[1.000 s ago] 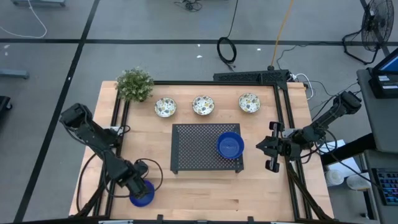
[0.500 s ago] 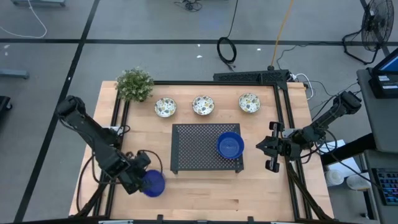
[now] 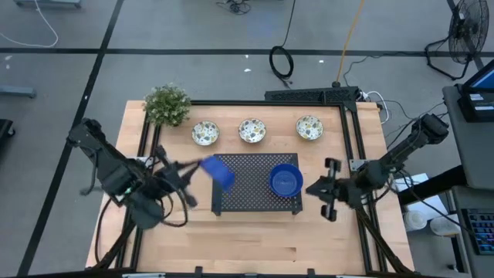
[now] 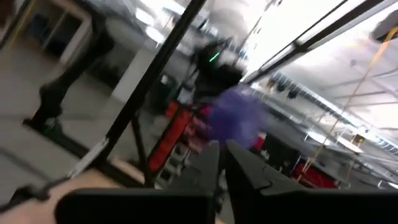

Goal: Pick & Place Mini bowls
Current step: Stack the blue bowl on the stacked blue bowls on the shelf

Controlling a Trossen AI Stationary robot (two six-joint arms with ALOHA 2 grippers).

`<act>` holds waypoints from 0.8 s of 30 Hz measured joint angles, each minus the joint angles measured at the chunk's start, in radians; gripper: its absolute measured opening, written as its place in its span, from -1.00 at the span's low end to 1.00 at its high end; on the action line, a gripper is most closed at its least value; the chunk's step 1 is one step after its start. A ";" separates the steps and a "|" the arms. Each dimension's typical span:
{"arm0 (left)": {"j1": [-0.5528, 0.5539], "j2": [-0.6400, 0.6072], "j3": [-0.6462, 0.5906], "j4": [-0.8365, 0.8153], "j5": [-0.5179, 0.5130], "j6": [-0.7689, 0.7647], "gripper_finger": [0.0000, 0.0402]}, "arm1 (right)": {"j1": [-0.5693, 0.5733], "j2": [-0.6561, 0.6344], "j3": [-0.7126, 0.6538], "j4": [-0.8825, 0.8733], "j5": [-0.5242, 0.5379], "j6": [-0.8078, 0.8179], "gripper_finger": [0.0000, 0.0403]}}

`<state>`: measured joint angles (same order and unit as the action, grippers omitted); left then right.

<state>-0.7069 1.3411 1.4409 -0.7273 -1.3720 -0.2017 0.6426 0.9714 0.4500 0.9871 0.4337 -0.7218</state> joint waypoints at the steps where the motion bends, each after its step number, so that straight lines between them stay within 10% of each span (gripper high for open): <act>1: 0.021 0.001 0.000 0.099 -0.036 0.134 -0.98 | 0.000 0.034 0.033 -0.029 0.022 -0.002 -0.84; 10: 0.232 0.122 -0.009 0.696 0.011 0.895 -0.98 | -0.110 0.333 0.248 -0.069 0.225 -0.150 -0.01; 16: 0.297 0.193 -0.009 0.769 0.019 1.013 -0.98 | -0.204 0.451 0.310 0.118 0.227 -0.139 0.35; 24: 0.310 0.239 -0.009 0.859 0.069 1.051 -0.97 | -0.304 0.499 0.348 0.223 0.224 -0.115 0.33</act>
<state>-0.3965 1.5799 1.4319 0.1317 -1.3029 0.8491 0.3382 1.4705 0.7977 1.2100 0.6578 -0.8367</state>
